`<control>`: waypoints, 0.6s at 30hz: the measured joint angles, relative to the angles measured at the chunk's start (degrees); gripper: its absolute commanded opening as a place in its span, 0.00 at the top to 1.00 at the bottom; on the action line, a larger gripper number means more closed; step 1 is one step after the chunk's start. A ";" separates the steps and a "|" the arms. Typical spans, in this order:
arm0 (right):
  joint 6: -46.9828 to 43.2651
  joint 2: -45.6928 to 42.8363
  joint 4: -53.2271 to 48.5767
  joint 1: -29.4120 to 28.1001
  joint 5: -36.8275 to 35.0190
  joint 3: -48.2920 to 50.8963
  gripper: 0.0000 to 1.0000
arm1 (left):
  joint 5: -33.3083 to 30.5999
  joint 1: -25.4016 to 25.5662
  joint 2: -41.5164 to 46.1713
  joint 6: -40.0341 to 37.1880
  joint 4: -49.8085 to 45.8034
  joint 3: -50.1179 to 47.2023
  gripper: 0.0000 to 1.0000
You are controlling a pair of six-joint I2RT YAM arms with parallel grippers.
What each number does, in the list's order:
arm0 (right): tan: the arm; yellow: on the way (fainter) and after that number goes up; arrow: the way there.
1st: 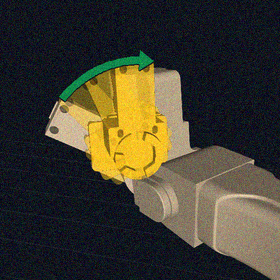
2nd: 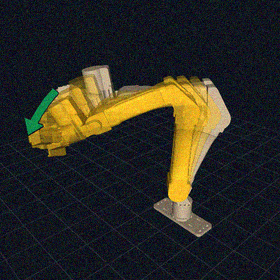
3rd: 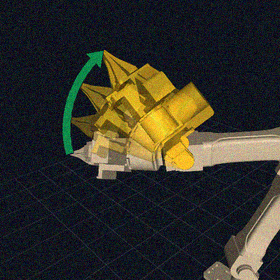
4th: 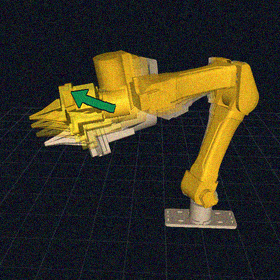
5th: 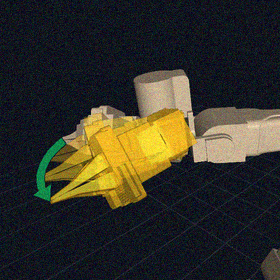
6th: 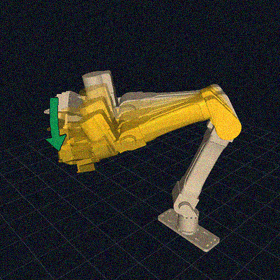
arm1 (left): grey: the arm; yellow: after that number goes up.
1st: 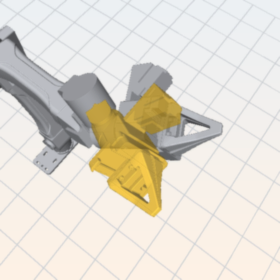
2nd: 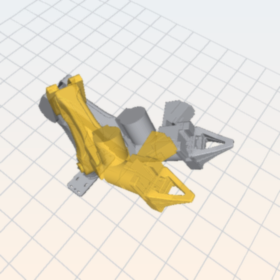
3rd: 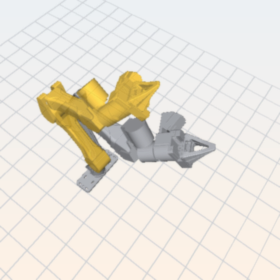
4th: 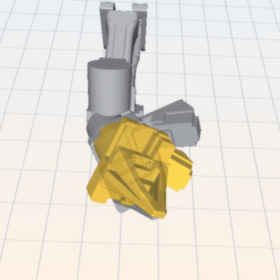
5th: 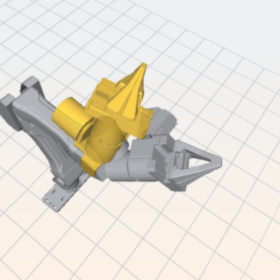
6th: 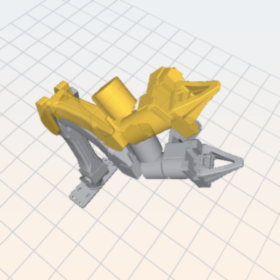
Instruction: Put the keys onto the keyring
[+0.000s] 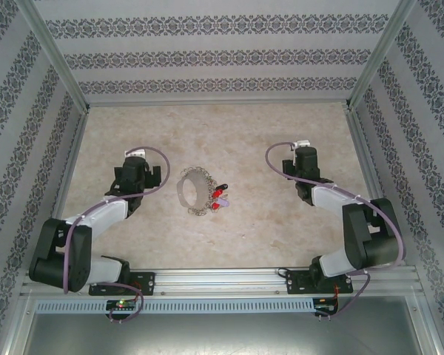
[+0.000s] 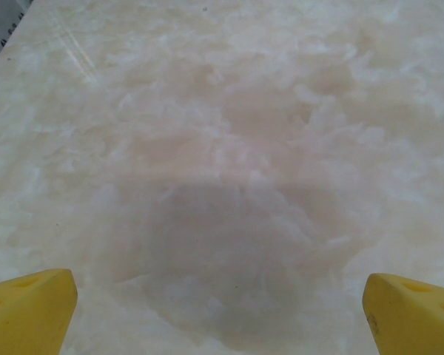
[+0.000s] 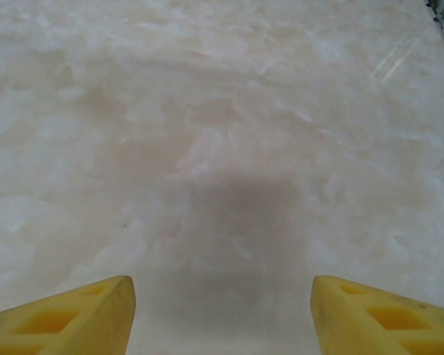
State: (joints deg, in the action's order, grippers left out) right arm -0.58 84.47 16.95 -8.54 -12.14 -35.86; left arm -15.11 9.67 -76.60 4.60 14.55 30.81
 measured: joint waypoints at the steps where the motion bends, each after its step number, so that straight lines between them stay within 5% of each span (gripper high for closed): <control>1: -0.50 0.09 2.47 0.79 1.53 1.09 0.36 | 0.44 -0.31 -0.74 -0.90 2.67 -1.29 0.00; 9: -0.70 1.14 28.04 8.57 14.36 15.91 0.29 | 11.34 -4.74 -6.93 -7.30 22.45 -8.70 0.00; 12: -0.31 2.12 29.31 8.37 15.04 16.85 0.03 | 15.37 -7.37 -9.88 -7.41 32.89 -11.91 0.00; 18: 0.83 2.25 31.76 8.20 12.28 14.36 0.02 | 16.15 -8.66 -13.16 -6.08 32.89 -9.25 0.00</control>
State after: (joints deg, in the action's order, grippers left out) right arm 0.25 86.72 48.71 -0.34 0.14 -21.50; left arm 1.04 1.02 -89.76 -1.48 47.44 21.56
